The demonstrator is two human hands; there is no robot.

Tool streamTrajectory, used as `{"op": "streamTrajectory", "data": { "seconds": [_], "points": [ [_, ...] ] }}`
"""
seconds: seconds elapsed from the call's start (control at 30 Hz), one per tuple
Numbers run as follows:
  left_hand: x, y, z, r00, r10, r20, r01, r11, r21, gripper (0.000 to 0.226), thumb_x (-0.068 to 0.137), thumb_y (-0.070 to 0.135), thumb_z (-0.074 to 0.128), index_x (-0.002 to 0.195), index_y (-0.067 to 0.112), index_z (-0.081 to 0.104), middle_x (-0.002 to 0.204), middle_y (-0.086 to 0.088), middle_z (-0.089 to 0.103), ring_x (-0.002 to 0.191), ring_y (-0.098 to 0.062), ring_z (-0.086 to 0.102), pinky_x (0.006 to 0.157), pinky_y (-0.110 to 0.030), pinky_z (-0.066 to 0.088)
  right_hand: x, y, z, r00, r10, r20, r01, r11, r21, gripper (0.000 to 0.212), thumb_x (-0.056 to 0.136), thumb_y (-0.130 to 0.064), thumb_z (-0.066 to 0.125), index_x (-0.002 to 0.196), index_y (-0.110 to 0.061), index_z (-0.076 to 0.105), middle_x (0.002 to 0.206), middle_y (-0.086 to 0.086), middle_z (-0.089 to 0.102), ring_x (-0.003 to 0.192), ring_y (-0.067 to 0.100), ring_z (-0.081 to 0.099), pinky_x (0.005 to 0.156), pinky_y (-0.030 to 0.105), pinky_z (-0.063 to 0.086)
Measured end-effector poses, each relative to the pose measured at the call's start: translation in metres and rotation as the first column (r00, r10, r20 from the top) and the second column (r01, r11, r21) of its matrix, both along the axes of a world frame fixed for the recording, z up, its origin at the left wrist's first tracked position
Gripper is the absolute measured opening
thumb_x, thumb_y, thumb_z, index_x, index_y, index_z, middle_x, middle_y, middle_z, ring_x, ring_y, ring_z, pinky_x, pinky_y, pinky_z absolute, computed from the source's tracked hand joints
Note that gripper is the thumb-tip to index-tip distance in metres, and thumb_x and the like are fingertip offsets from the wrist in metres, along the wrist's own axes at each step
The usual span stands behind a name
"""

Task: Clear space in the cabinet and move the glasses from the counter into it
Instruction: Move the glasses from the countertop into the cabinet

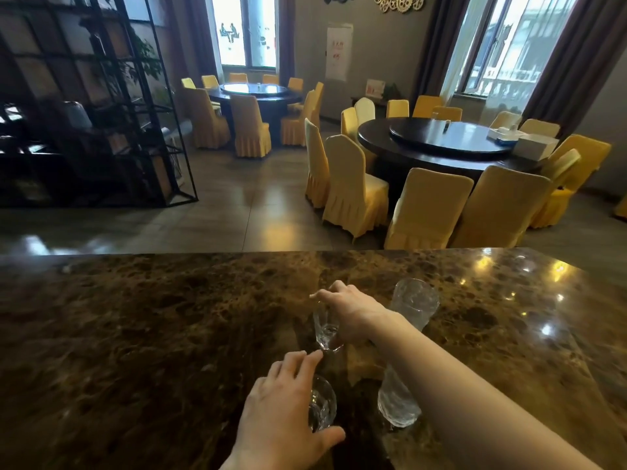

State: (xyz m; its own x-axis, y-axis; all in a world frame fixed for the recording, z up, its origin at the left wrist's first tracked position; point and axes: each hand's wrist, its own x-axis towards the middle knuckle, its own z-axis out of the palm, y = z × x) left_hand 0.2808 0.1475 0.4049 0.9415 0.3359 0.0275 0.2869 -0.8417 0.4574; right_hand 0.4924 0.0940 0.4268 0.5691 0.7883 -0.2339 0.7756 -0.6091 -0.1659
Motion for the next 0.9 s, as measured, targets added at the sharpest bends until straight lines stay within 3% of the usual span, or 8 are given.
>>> {"op": "streamTrajectory", "data": {
  "seconds": [0.17,0.3,0.53,0.83,0.9],
  "points": [
    [-0.002,0.001,-0.012,1.0,0.013,0.01,-0.013,1.0,-0.002,0.096,0.065,0.074,0.068,0.145,0.042,0.026,0.138,0.023,0.04,0.129,-0.005,0.042,0.104,-0.036,0.042,-0.003,0.0,-0.012,0.999,-0.029,0.025,0.028,0.998,0.06,0.091,0.067,-0.02,0.092,0.144,-0.035,0.045,0.128,0.001,0.049,0.114,0.024,0.056,0.085,0.031,0.054],
    [-0.003,0.0,-0.016,0.999,0.02,0.038,-0.019,1.0,-0.013,0.09,0.065,0.069,0.071,0.142,0.038,0.036,0.136,0.021,0.044,0.127,-0.004,0.044,0.104,-0.032,0.043,-0.01,-0.002,-0.007,1.0,-0.017,0.004,0.017,0.998,0.067,0.09,0.066,-0.022,0.093,0.142,-0.037,0.048,0.123,-0.001,0.051,0.114,0.023,0.055,0.09,0.034,0.054],
    [-0.015,-0.005,-0.018,0.999,-0.009,0.031,0.01,0.999,-0.034,0.088,0.063,0.068,0.071,0.14,0.036,0.04,0.133,0.02,0.047,0.123,-0.005,0.047,0.105,-0.033,0.043,-0.043,0.022,0.006,0.995,0.092,-0.027,-0.088,0.988,0.123,0.09,0.064,-0.028,0.094,0.141,-0.037,0.047,0.122,-0.001,0.049,0.112,0.022,0.054,0.085,0.031,0.051],
    [-0.026,-0.002,-0.018,1.0,-0.008,0.024,0.008,1.0,-0.019,0.083,0.065,0.068,0.073,0.136,0.037,0.043,0.134,0.021,0.047,0.124,-0.005,0.047,0.107,-0.035,0.043,-0.067,0.038,-0.009,0.989,0.147,-0.035,-0.141,0.98,0.138,0.085,0.066,-0.021,0.092,0.138,-0.039,0.05,0.11,-0.008,0.044,0.098,0.015,0.049,0.066,0.021,0.046],
    [-0.026,-0.002,-0.017,1.0,-0.008,0.025,0.009,1.0,-0.022,0.083,0.064,0.068,0.071,0.136,0.038,0.043,0.134,0.023,0.047,0.124,-0.004,0.046,0.108,-0.033,0.042,-0.066,0.036,-0.011,0.988,0.149,-0.036,-0.143,0.981,0.133,0.084,0.068,-0.018,0.091,0.138,-0.039,0.05,0.114,-0.006,0.047,0.1,0.016,0.052,0.069,0.024,0.05]
  ]
}}
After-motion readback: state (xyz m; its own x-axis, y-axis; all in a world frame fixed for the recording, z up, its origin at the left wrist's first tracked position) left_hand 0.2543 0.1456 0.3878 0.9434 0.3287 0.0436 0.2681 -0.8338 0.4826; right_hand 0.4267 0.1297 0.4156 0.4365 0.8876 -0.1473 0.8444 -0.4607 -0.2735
